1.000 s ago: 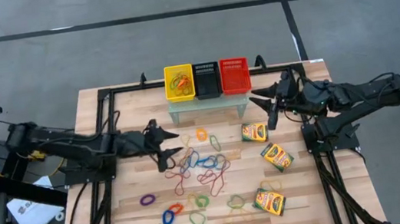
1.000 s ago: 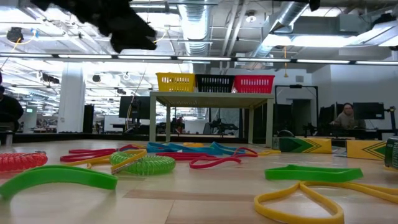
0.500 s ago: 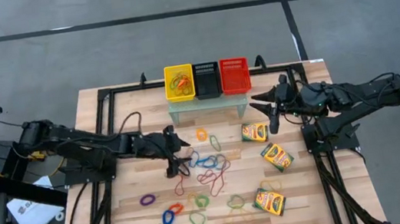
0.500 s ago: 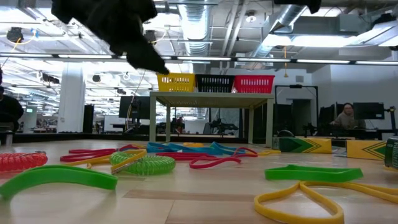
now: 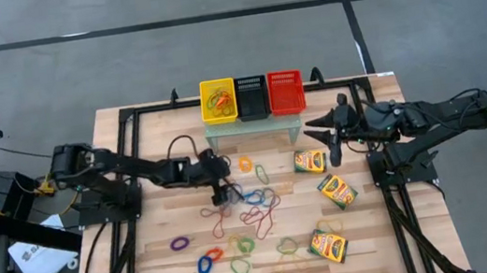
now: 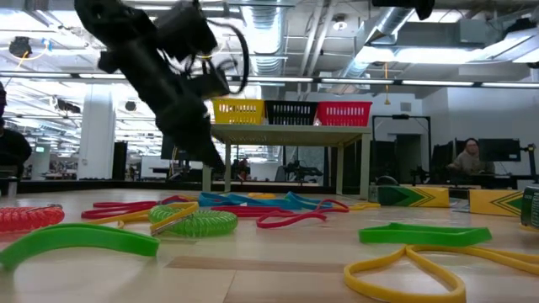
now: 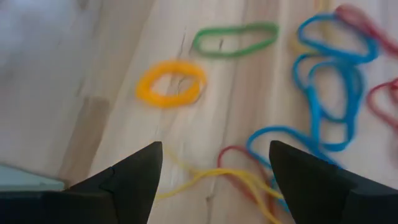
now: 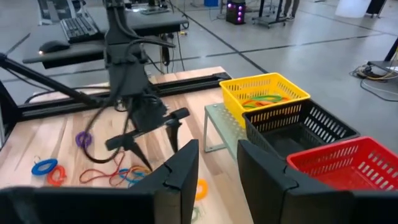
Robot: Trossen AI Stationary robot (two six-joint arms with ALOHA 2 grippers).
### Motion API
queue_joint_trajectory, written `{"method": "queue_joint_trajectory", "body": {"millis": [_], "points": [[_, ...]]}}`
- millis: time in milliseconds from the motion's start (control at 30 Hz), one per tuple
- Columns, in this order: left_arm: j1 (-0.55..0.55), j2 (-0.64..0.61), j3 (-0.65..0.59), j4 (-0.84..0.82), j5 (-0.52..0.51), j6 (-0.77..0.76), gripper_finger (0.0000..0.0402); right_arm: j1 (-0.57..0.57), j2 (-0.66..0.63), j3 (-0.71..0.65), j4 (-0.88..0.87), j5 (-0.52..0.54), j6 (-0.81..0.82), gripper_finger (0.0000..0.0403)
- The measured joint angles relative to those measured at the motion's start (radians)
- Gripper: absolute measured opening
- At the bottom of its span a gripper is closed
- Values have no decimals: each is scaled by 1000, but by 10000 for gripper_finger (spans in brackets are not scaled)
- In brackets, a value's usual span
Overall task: Pick & Place Office Desk Supplies
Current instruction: Put the big yellow rubber band into the yellow bin on the shelf
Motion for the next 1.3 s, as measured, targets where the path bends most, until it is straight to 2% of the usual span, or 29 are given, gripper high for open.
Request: {"method": "queue_joint_trajectory", "body": {"millis": [233, 333, 433, 667, 700, 967, 1300], "points": [[32, 82, 0, 0, 24, 1, 290, 0, 0, 0, -36, -1, 0, 108], [42, 98, 0, 1, 40, 0, 274, 0, 0, 0, -35, 0, -5, 108], [55, 99, 0, 2, 60, -8, 222, 0, 0, 0, -35, 0, -4, 108], [84, 97, -1, -19, 89, -20, 30, 0, 0, 0, -35, 0, 0, 108], [84, 97, -1, -15, 97, -19, 15, 0, 0, 0, -35, 0, 0, 108], [71, 40, -1, -14, 112, -20, 2, 0, 0, 0, -35, 0, 0, 108], [51, -282, 0, -44, 100, -2, 1, 0, 0, 0, -37, 1, 0, 108]]}}
